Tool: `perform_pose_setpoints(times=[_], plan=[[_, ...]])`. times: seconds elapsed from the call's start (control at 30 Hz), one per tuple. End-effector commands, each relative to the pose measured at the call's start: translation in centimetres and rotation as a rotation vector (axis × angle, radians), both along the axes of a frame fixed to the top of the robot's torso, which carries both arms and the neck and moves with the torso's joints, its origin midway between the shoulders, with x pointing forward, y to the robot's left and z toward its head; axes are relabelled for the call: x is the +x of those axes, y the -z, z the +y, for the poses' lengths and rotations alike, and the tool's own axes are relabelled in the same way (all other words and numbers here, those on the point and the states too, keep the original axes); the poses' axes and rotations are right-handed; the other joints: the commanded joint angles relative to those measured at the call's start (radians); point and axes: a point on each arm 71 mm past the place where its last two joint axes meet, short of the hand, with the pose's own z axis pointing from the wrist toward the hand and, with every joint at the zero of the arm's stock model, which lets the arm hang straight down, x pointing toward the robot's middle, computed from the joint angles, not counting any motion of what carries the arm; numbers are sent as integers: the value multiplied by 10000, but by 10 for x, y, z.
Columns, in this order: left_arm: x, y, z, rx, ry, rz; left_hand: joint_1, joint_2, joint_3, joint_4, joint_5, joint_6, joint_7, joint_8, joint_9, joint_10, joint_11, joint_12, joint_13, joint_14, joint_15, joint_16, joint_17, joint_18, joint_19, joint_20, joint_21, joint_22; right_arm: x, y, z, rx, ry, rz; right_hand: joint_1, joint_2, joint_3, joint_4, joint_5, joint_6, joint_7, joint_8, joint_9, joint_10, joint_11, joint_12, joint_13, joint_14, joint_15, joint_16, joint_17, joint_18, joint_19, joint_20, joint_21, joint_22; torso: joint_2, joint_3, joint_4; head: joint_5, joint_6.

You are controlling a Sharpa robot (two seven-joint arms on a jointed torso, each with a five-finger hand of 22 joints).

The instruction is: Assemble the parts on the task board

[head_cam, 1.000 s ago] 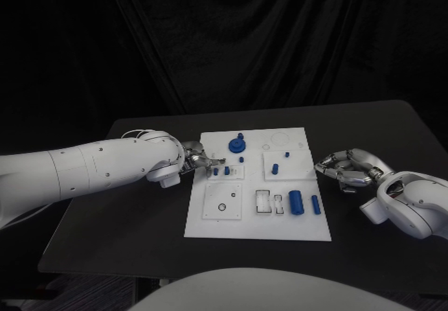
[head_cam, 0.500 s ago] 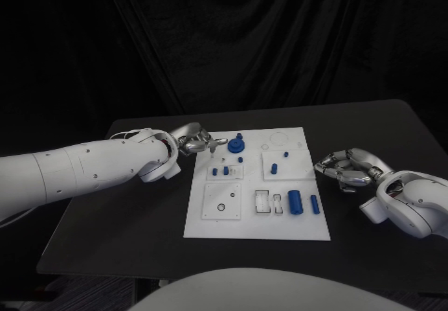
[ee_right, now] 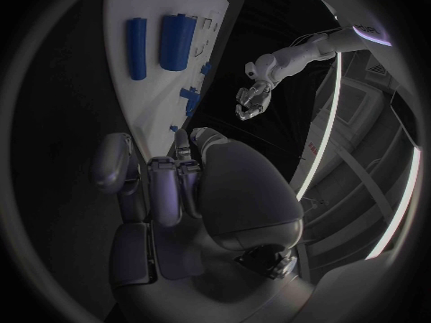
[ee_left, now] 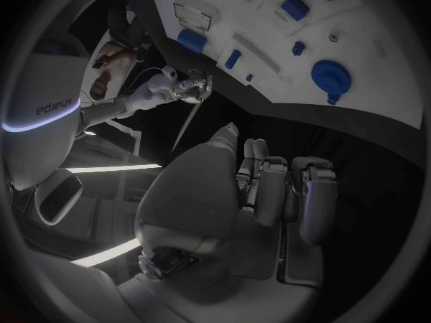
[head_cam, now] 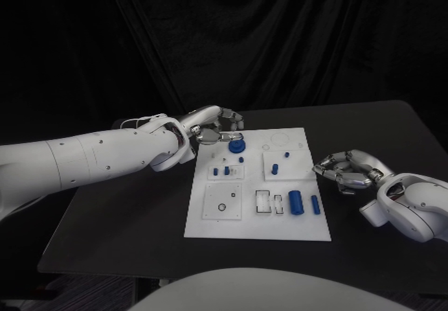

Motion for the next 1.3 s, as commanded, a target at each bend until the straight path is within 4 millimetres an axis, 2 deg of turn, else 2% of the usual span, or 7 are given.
perform_pose_setpoints(times=[0.03, 0.1, 0.2, 0.3, 0.6, 0.77, 1.3], plan=[[1, 9, -9, 1872, 1329, -336, 704, -322, 763, -247, 100, -432, -81, -227, -320, -405, 111, -1104, -896, 56, 42, -1, 1104, -63, 1048, 48, -34, 2634, -1, -1, 0, 33, -25, -117, 64, -19, 49, 28, 61, 0, -8, 58, -14, -73, 18, -66, 1355, 408, 36, -37, 1182, 187, -40, 9, -25, 1288, 27, 3, 39, -120, -2], [5, 13, -10, 2376, 1243, -341, 962, -570, 1320, -378, 180, -739, -79, -484, -687, -584, 285, -1722, -1456, -115, 135, -105, 870, -63, 1048, 157, -34, 2634, -1, -1, 0, 30, -17, -122, 64, -19, 49, 28, 61, 0, -8, 58, -14, -73, 18, -66, 1355, 408, 36, -37, 1182, 187, -40, 9, -25, 1288, 42, 6, 45, -152, -2], [12, 18, -12, 3221, 1052, -502, 799, -1190, 2534, -538, -298, -423, 42, -740, -2163, -520, 459, -2655, -2632, -350, 286, -305, 367, -63, 1048, 329, -34, 2634, -1, 0, -1, 19, -9, -112, 61, -22, 48, 31, 64, 0, -8, 59, -15, -68, 19, -64, 1358, 409, 37, -36, 1184, 189, -43, 10, -32, 1286, 69, 2, 19, -137, -2], [17, 22, -14, 3686, 855, -664, 608, -1348, 3071, -733, -648, -301, -317, -741, -3117, -208, 386, -2957, -3247, -264, 259, -313, 228, -63, 1048, 300, -34, 2634, -1, 0, -1, 11, -10, -98, 60, -24, 47, 33, 65, 0, -8, 59, -15, -68, 19, -64, 1358, 409, 37, -37, 1183, 189, -43, 10, -34, 1286, 90, -16, 5, -126, -2], [27, 38, -24, 4539, 581, -614, -176, -1549, 3493, -999, -1453, 1240, -229, -642, -5391, 949, 231, -3687, -5061, 225, 101, -99, 473, -63, 1048, 139, -34, 2634, -1, 0, 1, 15, -67, -20, 60, -31, 47, 36, 74, -1, -8, 61, -17, -79, 20, -69, 1348, 406, 38, -41, 1177, 190, -46, 10, -43, 1284, 136, -53, -54, -130, -2], [26, 49, -29, 5251, 840, -672, -618, -1627, 3213, -834, -1960, 1581, -531, -715, -5943, 1419, 49, -3961, -5703, 306, -43, -72, 495, -63, 1048, 25, -34, 2634, -1, 0, 1, 3, -71, 19, 63, -32, 49, 36, 78, 0, -10, 63, -18, -83, 19, -70, 1345, 405, 39, -43, 1174, 191, -48, 11, -48, 1282, 178, -58, -63, -131, -2], [22, 54, -35, 5264, 1313, -1061, -859, -1716, 2738, -798, -1991, 1348, -756, -694, -6667, 1855, -49, -4075, -6212, 291, -127, -91, 414, -63, 1048, -87, -34, 2634, -1, 1, 2, -14, -95, 94, 76, -25, 61, 33, 94, 6, -13, 70, -18, -85, 17, -72, 1343, 401, 39, -51, 1163, 195, -54, 11, -66, 1278, 261, -56, -131, -24, -2]])
